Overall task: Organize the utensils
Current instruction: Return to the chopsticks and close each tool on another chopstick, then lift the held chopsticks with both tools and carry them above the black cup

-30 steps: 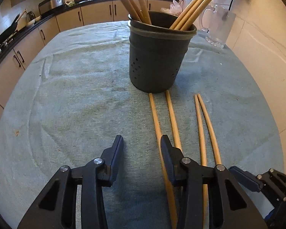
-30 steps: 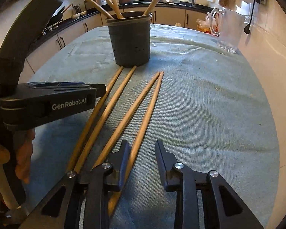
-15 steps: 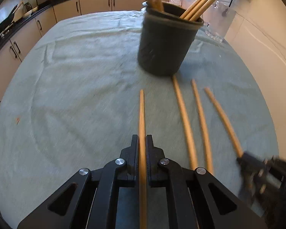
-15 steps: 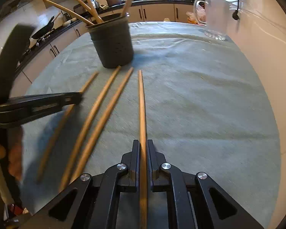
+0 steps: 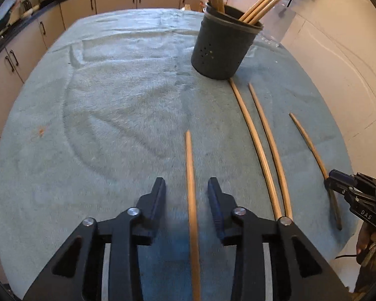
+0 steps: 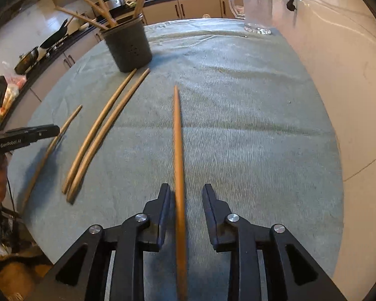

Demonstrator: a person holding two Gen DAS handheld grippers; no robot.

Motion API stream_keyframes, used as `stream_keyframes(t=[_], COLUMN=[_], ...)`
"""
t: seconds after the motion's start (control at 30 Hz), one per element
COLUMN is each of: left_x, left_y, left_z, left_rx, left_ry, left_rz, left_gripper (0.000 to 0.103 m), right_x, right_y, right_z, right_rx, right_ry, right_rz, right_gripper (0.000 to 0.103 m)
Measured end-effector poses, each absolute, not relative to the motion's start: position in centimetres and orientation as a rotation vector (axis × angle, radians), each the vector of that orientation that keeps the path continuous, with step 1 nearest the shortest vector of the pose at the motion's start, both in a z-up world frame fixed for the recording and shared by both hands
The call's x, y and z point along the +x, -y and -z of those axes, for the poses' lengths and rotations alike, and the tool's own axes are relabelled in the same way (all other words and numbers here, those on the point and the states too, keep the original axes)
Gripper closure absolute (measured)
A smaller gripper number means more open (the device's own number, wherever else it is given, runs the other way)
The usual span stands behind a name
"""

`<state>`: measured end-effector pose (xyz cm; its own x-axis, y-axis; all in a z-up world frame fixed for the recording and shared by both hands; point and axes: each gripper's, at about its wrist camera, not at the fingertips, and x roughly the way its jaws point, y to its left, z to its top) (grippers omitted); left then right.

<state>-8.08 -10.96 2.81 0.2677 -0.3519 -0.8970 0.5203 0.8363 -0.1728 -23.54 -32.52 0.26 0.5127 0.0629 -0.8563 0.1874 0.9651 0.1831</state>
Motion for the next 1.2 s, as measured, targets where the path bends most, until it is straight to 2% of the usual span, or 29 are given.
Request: stream_keyframes(t=[0.27,0.53,0.6,0.63,0.67,0.7,0.9,1.2], left_x=[-5.2,-6.0,-6.3,-6.4,-6.6,-6.7,-8.2,-11.9], left_y=[14.5,16.8,16.7,16.5,16.3,16.3,15.1,11.7], left_z=[-2.2,-1.9,-1.9,-1.7,-1.9,-1.9,-4.9,-13.4], left_rx=[0.252,0.346,0.34,0.333,0.326,0.325,0.233,0.105], left_ry=[-1.159,-1.103,-1.078,-1.07,-1.062,-1.055,-0.991,-0.753], left_rz=[0.575,0.555,0.558,0.558,0.56,0.563,0.6,0.605], left_gripper=[0.069,0.066,0.066,0.069,0.088,0.098,0.098,0.098], right_x=[-17.3,-10.8,-9.9,-9.5,-9.2,-9.1,-10.1,-17.1], right_y=[33.4,31.4,31.3,31.2,31.2,31.3,32.2,31.7], right_z=[-0.2,-0.2,-0.2,-0.2,-0.2,-0.2,-1.7,-10.2], right_rx=[0.239,0.1,0.101,0.103,0.107,0.116,0.232,0.289], right_ry=[-1.102,-1.169,-1.173,-1.165,-1.16,-1.152,-1.047,-0.699], right_rz=[0.073,0.087,0.085,0.081,0.079,0.078,0.056,0.034], right_gripper=[0.075,0.075,0.08,0.094,0.097,0.097,0.097,0.097])
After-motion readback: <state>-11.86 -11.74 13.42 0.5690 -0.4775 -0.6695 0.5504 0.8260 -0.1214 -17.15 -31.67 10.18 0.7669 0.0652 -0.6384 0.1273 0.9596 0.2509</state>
